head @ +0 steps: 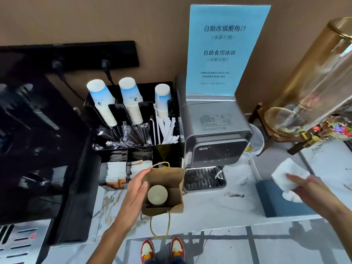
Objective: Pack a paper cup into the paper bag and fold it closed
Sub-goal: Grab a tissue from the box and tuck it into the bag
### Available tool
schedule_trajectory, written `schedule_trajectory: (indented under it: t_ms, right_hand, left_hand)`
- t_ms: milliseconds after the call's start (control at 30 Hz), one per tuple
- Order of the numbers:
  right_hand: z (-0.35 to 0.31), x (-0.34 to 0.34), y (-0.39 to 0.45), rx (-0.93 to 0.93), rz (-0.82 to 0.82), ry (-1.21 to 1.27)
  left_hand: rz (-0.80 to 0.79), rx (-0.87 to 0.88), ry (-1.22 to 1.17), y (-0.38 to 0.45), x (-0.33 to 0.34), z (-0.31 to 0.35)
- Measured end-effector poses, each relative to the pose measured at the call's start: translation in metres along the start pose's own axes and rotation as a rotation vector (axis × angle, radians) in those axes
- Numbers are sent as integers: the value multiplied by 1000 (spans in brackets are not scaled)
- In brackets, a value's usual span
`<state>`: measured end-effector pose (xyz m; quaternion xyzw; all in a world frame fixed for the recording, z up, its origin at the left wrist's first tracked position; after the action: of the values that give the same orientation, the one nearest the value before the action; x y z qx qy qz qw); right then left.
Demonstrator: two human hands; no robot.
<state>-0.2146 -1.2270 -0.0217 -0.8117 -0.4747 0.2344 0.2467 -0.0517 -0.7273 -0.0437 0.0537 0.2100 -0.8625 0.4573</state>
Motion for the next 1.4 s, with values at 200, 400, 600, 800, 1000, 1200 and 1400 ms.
schedule_trajectory:
  t_ms: [200,400,600,800,1000,1200,1400]
  right_hand:
    - [-74,133,-106,-141,-378,59]
    - [-102,259,-133,-111,-667,-51]
    - [-94,353,-94,-171,-563,-1091]
    - [-47,396,-40,27,-478,-1374]
    - [-17,399,-14,308,-503,-1314]
    - [-11,407,-7,310,-506,-1290]
    - [-10,418,-11,203,-520,-1412]
  left_hand:
    - [25,49,11,1,3,1]
    - [53,108,3,0,5,-2]
    - [54,154,-6,-3,4,-3]
    - [26,191,-7,-6,3,-3]
    - [-4,215,12,-11,2,-2]
    - [-29,218,25,-11,1,-3]
    - [-52,194,7,-11,-2,-5]
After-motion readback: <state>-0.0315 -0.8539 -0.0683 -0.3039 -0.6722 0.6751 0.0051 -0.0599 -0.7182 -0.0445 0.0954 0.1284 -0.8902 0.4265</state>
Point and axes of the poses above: each hand's wrist, its own y-axis towards the middle knuckle, its own x-axis out of the palm, z = x × y, the point moved 5 cm from there along y, towards the middle knuckle, and after that the axes turned 12 degrees about -z, right-handed, at the moved point
